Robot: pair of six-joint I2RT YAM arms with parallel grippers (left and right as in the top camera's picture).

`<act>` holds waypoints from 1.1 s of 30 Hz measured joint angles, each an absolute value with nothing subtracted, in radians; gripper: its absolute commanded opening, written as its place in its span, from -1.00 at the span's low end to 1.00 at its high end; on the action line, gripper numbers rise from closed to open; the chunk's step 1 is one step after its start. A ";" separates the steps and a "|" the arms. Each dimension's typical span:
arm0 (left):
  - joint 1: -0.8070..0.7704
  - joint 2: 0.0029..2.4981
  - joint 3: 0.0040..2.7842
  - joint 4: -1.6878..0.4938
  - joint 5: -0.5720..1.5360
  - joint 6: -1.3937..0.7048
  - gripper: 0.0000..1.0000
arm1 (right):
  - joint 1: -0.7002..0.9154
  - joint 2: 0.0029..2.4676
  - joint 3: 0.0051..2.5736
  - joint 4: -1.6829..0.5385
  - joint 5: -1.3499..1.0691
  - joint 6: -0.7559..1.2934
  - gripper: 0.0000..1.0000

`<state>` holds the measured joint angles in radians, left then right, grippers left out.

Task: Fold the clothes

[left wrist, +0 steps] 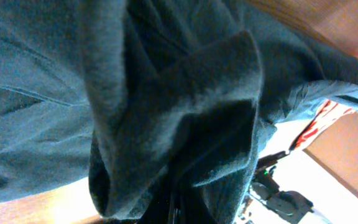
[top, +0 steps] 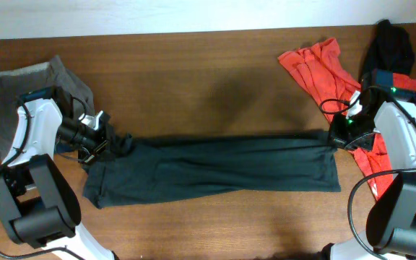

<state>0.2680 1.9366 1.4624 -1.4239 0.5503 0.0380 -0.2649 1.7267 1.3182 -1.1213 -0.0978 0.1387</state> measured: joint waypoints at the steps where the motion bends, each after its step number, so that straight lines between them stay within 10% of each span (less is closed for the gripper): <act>1: 0.268 1.932 1.462 -1.431 0.546 0.047 -0.99 | -0.265 1.727 1.318 -1.121 -0.089 0.139 -0.92; 33: 0.173 1.886 1.293 -1.254 0.032 -0.241 -0.98 | -0.265 1.727 1.318 -1.127 -0.041 0.133 -0.91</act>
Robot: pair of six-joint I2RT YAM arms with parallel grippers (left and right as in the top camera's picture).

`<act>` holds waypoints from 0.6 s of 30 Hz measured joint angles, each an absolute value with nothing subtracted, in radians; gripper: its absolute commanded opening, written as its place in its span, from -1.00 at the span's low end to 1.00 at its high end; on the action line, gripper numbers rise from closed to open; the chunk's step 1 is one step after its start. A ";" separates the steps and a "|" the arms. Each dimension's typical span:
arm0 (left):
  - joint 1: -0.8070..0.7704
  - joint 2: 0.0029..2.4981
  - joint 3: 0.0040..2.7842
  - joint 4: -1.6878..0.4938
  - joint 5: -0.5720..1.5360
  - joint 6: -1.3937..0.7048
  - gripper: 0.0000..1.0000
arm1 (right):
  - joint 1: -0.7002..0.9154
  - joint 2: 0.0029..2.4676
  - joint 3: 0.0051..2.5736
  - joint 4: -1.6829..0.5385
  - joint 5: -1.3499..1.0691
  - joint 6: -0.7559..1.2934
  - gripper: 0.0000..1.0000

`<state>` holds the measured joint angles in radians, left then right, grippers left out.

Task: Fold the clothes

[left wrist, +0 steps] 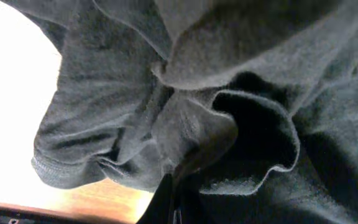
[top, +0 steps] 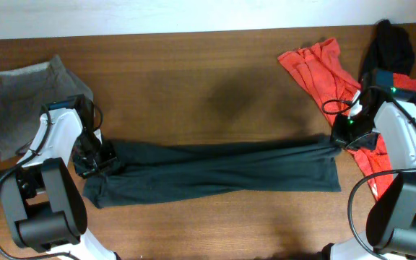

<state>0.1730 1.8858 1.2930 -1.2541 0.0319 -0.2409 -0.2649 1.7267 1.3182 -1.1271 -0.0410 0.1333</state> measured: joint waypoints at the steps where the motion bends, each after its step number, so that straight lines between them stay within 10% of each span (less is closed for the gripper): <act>1: 0.173 1.886 1.293 -1.250 0.025 -0.245 -0.95 | -0.265 1.727 1.318 -1.134 -0.046 0.131 -0.89; 3: 0.173 1.886 1.293 -1.248 0.025 -0.251 -0.71 | -0.265 1.727 1.318 -1.146 -0.053 0.131 -0.38; 7: 0.173 1.886 1.293 -1.256 0.019 -0.257 -0.07 | -0.265 1.727 1.318 -1.156 -0.053 0.114 -0.27; 12: 0.173 1.886 1.293 -1.320 0.018 -0.258 0.02 | -0.266 1.727 1.318 -1.160 -0.028 0.107 0.43; 14: 0.173 1.886 1.301 -1.324 0.018 -0.258 0.88 | -0.276 1.727 1.316 -1.157 -0.023 0.091 0.61; 18: 0.173 1.886 1.312 -1.299 -0.025 -0.278 0.89 | -0.379 1.755 1.285 -1.124 -0.123 -0.017 0.63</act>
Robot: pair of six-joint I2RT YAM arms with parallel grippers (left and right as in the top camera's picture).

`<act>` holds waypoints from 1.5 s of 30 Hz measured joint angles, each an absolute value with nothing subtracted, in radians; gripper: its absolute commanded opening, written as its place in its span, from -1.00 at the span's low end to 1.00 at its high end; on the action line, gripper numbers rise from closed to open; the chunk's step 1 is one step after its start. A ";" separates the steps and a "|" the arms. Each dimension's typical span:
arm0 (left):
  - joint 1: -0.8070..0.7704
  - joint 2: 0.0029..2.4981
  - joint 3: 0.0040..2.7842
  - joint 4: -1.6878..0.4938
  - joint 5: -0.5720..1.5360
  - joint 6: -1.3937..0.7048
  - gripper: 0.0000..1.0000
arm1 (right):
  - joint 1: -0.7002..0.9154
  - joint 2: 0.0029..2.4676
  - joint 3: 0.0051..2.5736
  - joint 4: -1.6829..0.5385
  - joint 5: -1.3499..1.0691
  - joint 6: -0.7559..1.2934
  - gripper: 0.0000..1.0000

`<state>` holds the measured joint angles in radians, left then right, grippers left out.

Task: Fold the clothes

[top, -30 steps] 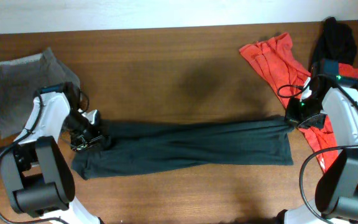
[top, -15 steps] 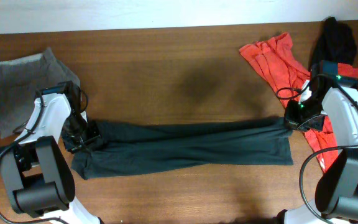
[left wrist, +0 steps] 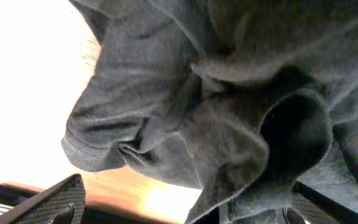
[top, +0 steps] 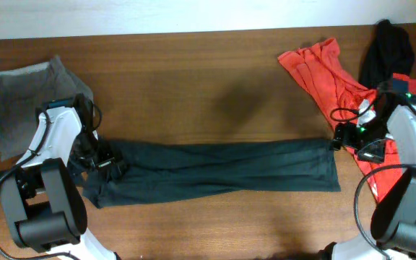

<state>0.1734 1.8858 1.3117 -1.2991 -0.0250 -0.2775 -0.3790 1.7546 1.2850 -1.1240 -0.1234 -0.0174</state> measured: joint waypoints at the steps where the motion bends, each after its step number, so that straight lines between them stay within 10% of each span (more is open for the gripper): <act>1: 0.173 1.886 1.318 -1.290 -0.030 -0.282 0.89 | -0.390 1.773 1.280 -1.110 -0.134 -0.032 0.63; 10: 0.173 1.885 1.393 -1.274 -0.035 -0.315 0.91 | -0.405 1.954 1.236 -1.049 -0.247 -0.184 0.58; 13: 0.173 1.885 1.393 -1.274 -0.035 -0.315 0.91 | -0.406 1.969 1.240 -1.054 -0.300 -0.213 -0.41; 16: 0.173 1.885 1.393 -1.272 -0.035 -0.315 0.91 | -0.405 1.999 1.235 -1.048 -0.362 -0.220 -0.92; 31: 0.173 1.885 1.393 -1.267 -0.039 -0.315 0.91 | -0.429 2.006 1.693 -1.412 -0.228 -0.136 -0.92; 45: 0.173 1.885 1.393 -1.266 -0.038 -0.315 0.91 | 0.251 2.002 1.728 -1.343 -0.169 0.059 -0.92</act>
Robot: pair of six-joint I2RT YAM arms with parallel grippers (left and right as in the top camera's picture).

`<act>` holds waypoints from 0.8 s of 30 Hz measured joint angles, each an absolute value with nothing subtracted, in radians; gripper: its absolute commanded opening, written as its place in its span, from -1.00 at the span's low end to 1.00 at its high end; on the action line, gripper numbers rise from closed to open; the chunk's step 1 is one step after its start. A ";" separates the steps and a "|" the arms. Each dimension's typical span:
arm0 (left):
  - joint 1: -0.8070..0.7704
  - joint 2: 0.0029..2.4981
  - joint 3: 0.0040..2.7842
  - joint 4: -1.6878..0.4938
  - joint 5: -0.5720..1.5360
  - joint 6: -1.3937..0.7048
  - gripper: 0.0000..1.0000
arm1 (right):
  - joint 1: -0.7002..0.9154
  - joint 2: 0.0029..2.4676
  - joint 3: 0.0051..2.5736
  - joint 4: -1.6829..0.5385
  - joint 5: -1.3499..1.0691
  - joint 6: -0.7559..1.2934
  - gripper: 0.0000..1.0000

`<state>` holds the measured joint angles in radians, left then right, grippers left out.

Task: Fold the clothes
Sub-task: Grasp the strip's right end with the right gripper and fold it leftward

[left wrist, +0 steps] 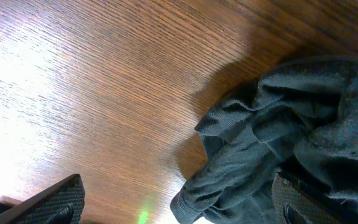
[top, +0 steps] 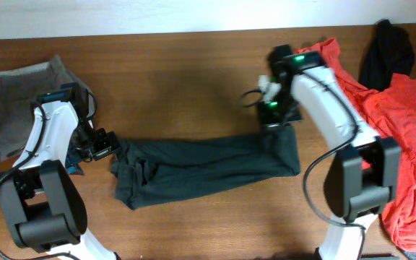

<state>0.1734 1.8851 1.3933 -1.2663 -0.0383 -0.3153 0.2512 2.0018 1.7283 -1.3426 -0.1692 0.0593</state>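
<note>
A long dark green garment (top: 201, 166) lies across the middle of the wooden table. Its left end (left wrist: 278, 130) is bunched and wrinkled. My left gripper (top: 104, 144) stands open at that end. In the left wrist view the left gripper (left wrist: 179, 205) has bare wood between its fingers, and the cloth's hem touches the right finger (left wrist: 300, 199). My right gripper (top: 271, 119) is over the garment's right end, where the cloth rises in a peak to it. It appears shut on that end.
A grey garment (top: 20, 90) lies at the back left corner, just behind my left arm. A red garment (top: 403, 137) is spread along the right side, with a black one (top: 388, 43) at the back right.
My right gripper has moved from the far right to the middle right with the garment's right end. The garment is shorter and its left end has shifted right. My left gripper is still open.
First the garment was stretched between both grippers, the left one holding its corner raised. Then the left end was low on the table, still gripped. Then my left gripper was open over it. Now the right end sits further left.
</note>
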 measured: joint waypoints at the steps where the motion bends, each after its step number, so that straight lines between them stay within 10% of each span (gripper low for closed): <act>1: 0.173 1.885 1.393 -1.266 -0.038 -0.315 0.91 | 0.302 2.002 1.728 -1.328 -0.157 0.083 -0.92; 11: 0.173 1.885 1.393 -1.267 -0.038 -0.315 0.92 | 0.529 2.088 1.713 -1.208 -0.115 0.153 -0.87; 19: 0.173 1.885 1.393 -1.267 -0.038 -0.315 0.91 | 0.540 2.088 1.713 -1.207 -0.112 0.158 -0.38; 24: 0.173 1.885 1.393 -1.267 -0.038 -0.315 0.91 | 0.540 2.088 1.713 -1.225 -0.112 0.158 -0.50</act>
<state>0.1734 1.8851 1.3933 -1.2667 -0.0383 -0.3153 0.5396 2.0880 1.7126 -1.2247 -0.1123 0.1577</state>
